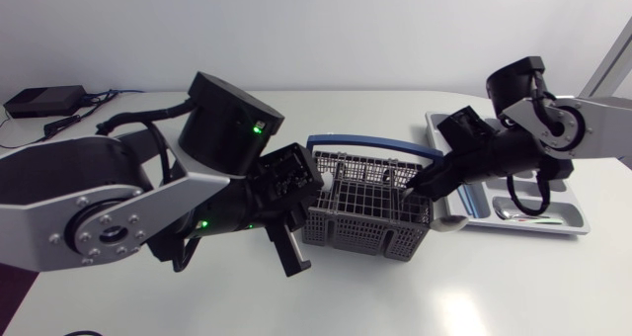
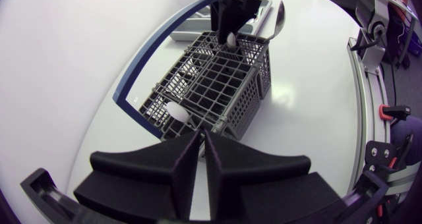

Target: Unload the cutlery basket into the drawer organizer.

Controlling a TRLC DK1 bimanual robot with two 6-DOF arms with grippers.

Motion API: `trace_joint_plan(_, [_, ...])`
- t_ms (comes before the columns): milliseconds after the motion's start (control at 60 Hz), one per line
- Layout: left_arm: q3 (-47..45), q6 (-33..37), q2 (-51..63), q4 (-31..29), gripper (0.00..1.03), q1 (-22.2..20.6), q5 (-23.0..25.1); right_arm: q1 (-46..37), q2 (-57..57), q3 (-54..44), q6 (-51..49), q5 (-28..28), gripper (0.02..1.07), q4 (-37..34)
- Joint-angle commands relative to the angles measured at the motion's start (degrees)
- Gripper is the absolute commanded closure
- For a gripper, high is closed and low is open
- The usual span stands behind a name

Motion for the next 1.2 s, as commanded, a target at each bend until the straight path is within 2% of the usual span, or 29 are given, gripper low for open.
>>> trace_joint_plan(0, [-1.8,1.1,-1.3,0.4,0.88,0.7,-0.1,2.5,3.5,2.2,2.1,1.2,0.33,0.9])
trace_joint_plan(183, [-2.7,1.5,-1.6,0.8,0.88,1.7,0.0,2.8,4.9,4.0,1.8,1.2,0.32,1.2])
trace_joint_plan(267, [-2.7,1.8,-1.6,1.0,0.88,2.0,0.1,2.3,2.1,3.4,1.3,1.2,0.2,1.0])
trace_joint_plan(317, [-2.5,1.8,-1.5,1.2,0.88,2.1,0.1,2.1,0.2,2.9,1.0,1.2,0.17,0.8])
trace_joint_plan(633, [-1.6,1.5,0.2,2.4,0.88,1.8,0.2,-2.5,-12.9,-0.9,-0.8,-1.9,0.16,-2.8])
trace_joint_plan(683, [-1.6,1.5,0.2,2.4,0.88,1.7,0.2,-4.0,-14.1,-1.3,-1.1,-2.8,0.22,-3.2])
trace_joint_plan(767, [-1.6,1.5,0.2,2.3,0.88,1.7,0.2,-8.1,-15.4,-2.4,-2.2,-5.2,0.5,-4.2])
trace_joint_plan(933, [-1.5,1.5,0.2,2.3,0.88,1.6,0.2,-11.6,-13.3,-4.1,-3.6,-6.3,0.92,-3.8])
trace_joint_plan(950, [-1.5,1.5,0.2,2.3,0.89,1.6,0.2,-11.7,-12.4,-4.1,-3.6,-6.3,0.99,-3.7])
trace_joint_plan(1183, [-1.3,1.5,0.2,2.1,0.89,1.5,0.2,-8.2,-4.3,-4.3,-0.9,-6.0,1.01,-0.4])
